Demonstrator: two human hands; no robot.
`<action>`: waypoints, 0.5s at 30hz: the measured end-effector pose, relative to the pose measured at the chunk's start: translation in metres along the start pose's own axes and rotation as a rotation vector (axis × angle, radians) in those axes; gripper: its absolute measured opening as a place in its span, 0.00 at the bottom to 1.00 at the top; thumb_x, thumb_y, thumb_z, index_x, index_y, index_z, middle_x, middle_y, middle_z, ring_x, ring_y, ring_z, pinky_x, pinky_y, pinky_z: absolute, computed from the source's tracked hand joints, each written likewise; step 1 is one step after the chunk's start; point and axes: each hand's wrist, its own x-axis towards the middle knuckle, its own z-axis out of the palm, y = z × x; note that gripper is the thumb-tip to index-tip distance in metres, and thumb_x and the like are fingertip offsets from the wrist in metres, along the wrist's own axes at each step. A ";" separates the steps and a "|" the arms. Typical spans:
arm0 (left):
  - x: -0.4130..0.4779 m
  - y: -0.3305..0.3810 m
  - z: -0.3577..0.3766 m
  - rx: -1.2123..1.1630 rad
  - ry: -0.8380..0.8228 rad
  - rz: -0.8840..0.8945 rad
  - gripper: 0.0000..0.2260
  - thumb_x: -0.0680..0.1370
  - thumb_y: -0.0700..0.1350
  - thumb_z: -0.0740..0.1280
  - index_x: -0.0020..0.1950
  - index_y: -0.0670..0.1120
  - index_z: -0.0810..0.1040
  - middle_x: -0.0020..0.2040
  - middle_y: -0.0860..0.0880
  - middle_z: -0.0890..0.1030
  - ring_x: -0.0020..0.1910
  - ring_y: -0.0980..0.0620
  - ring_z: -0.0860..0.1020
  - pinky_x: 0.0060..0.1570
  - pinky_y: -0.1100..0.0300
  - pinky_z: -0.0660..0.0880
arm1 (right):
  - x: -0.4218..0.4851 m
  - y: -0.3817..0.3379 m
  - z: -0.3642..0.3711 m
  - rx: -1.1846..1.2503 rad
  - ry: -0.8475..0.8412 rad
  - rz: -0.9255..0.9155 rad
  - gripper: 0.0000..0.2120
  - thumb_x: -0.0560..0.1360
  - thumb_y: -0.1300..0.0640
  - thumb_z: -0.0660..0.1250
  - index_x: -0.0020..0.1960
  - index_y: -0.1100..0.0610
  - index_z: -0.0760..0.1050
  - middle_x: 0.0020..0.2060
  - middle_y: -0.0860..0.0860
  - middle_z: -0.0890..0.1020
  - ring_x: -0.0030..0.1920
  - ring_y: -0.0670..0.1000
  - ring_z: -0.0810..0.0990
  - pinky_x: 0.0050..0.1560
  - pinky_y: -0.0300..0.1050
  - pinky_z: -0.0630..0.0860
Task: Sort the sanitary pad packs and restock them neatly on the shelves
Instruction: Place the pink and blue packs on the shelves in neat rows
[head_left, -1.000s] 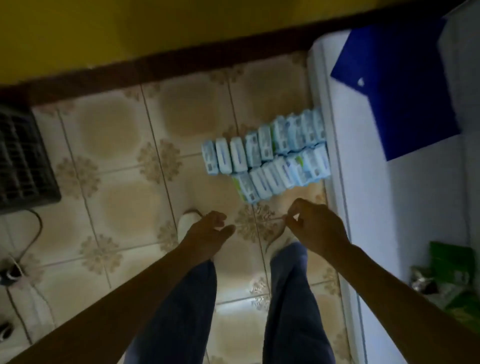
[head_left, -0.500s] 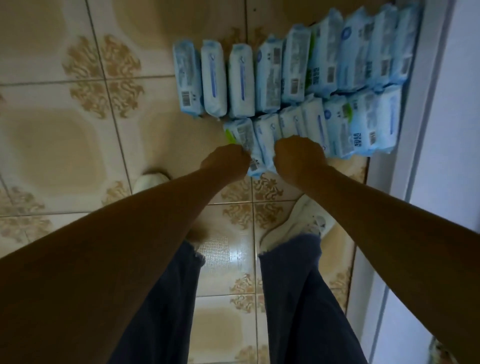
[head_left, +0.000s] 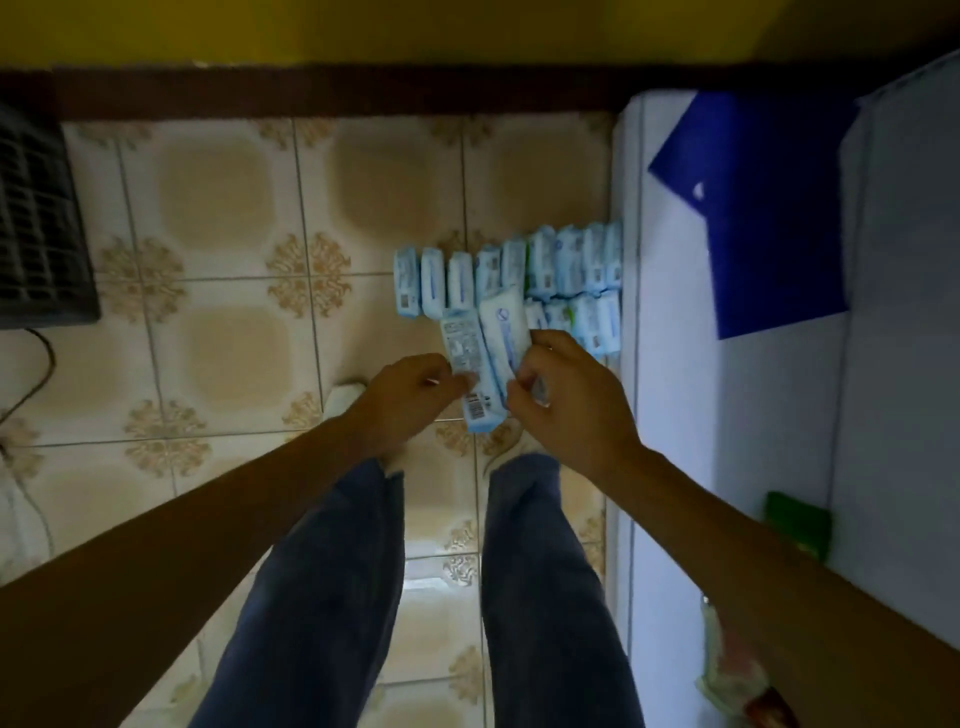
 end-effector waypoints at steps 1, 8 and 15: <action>-0.024 0.017 -0.006 -0.054 0.017 0.025 0.26 0.69 0.67 0.69 0.50 0.45 0.81 0.48 0.48 0.84 0.47 0.50 0.82 0.50 0.55 0.78 | -0.012 -0.020 -0.019 0.023 0.033 -0.015 0.07 0.73 0.53 0.70 0.47 0.55 0.75 0.52 0.52 0.79 0.48 0.53 0.79 0.42 0.54 0.80; -0.190 0.129 -0.032 -0.363 0.016 0.234 0.24 0.74 0.56 0.71 0.64 0.44 0.75 0.50 0.45 0.84 0.49 0.44 0.83 0.51 0.48 0.79 | -0.097 -0.168 -0.150 0.206 0.185 -0.062 0.36 0.70 0.41 0.71 0.73 0.48 0.61 0.60 0.47 0.73 0.59 0.48 0.74 0.56 0.48 0.77; -0.282 0.220 -0.054 -0.521 -0.268 0.310 0.21 0.75 0.62 0.64 0.60 0.49 0.77 0.49 0.53 0.83 0.49 0.52 0.81 0.52 0.52 0.76 | -0.169 -0.237 -0.211 -0.330 0.521 -0.249 0.48 0.62 0.29 0.69 0.75 0.52 0.62 0.74 0.50 0.66 0.72 0.52 0.62 0.69 0.51 0.60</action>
